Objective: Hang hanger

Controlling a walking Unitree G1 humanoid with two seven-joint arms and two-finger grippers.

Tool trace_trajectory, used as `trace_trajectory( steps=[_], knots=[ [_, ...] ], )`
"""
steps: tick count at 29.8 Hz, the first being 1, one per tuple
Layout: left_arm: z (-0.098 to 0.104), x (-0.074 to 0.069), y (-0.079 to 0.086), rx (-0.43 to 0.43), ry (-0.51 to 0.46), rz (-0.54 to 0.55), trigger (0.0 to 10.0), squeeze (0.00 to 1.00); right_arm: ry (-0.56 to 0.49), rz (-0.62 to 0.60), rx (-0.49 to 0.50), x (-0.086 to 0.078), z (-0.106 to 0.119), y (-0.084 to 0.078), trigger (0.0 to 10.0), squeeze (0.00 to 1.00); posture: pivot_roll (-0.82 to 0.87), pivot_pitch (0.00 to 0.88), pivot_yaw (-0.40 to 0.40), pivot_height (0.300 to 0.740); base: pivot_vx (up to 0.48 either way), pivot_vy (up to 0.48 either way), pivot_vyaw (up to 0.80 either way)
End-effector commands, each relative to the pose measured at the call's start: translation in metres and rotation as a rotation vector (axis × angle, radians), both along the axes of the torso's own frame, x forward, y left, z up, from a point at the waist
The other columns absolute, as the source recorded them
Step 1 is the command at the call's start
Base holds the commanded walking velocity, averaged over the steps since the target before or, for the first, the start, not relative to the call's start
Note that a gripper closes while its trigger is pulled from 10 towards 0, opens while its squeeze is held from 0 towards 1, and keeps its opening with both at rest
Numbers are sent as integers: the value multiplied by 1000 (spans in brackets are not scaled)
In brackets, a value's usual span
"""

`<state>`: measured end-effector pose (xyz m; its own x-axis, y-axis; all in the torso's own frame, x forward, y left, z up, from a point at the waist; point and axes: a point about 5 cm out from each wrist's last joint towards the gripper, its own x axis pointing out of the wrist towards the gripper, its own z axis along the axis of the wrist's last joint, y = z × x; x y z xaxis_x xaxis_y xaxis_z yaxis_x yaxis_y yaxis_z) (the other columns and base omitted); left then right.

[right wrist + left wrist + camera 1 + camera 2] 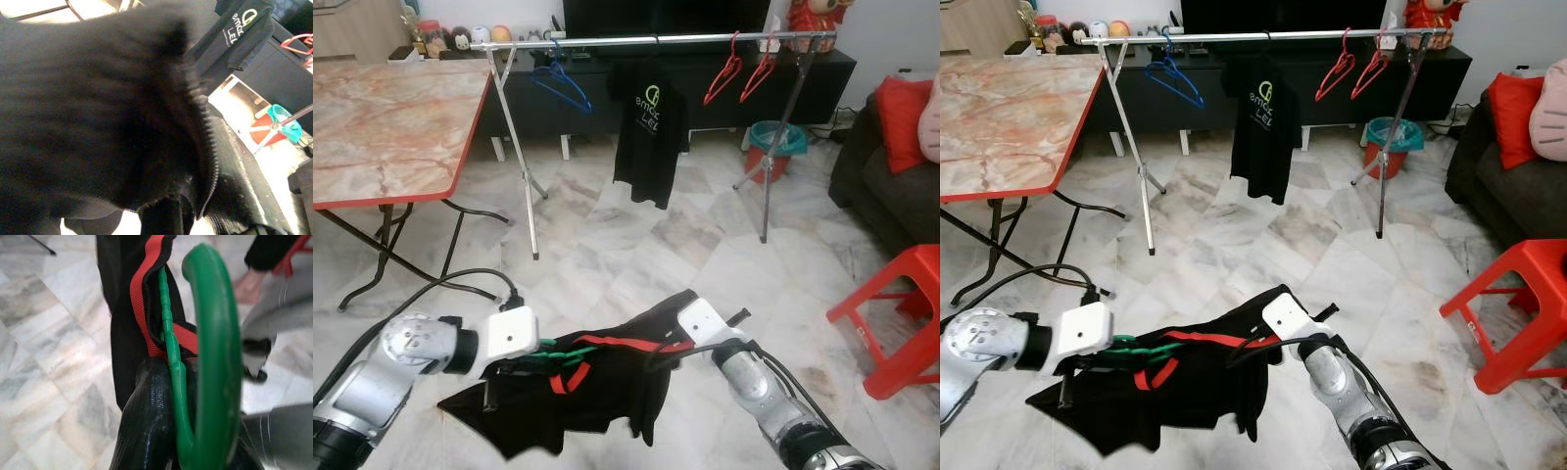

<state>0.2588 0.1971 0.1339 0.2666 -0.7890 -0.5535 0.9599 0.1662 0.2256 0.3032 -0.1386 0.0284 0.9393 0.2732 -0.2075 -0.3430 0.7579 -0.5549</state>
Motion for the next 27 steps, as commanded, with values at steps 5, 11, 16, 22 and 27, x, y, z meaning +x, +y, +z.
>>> trace_trajectory(
  steps=[5,11,16,22,27],
  knots=[
    [27,5,5,-166,-35,25,10000,0,24,-30,9,3,0,-4,0,0,34,0,-18,740,0,0,0],
    [21,10,-3,-205,-2,104,10000,0,4,-15,39,5,4,-1,0,0,33,0,-16,740,0,0,0],
    [3,2,-15,-102,12,36,10000,0,0,-5,63,5,6,2,0,0,28,0,-14,740,0,0,0],
    [-1,-13,-17,-7,39,-120,10000,0,3,-18,67,5,5,1,0,0,27,0,-14,740,0,0,0],
    [8,-11,-19,-48,10,-132,10000,0,15,-27,67,4,3,-1,0,0,28,0,-12,740,0,0,0]
  ],
)
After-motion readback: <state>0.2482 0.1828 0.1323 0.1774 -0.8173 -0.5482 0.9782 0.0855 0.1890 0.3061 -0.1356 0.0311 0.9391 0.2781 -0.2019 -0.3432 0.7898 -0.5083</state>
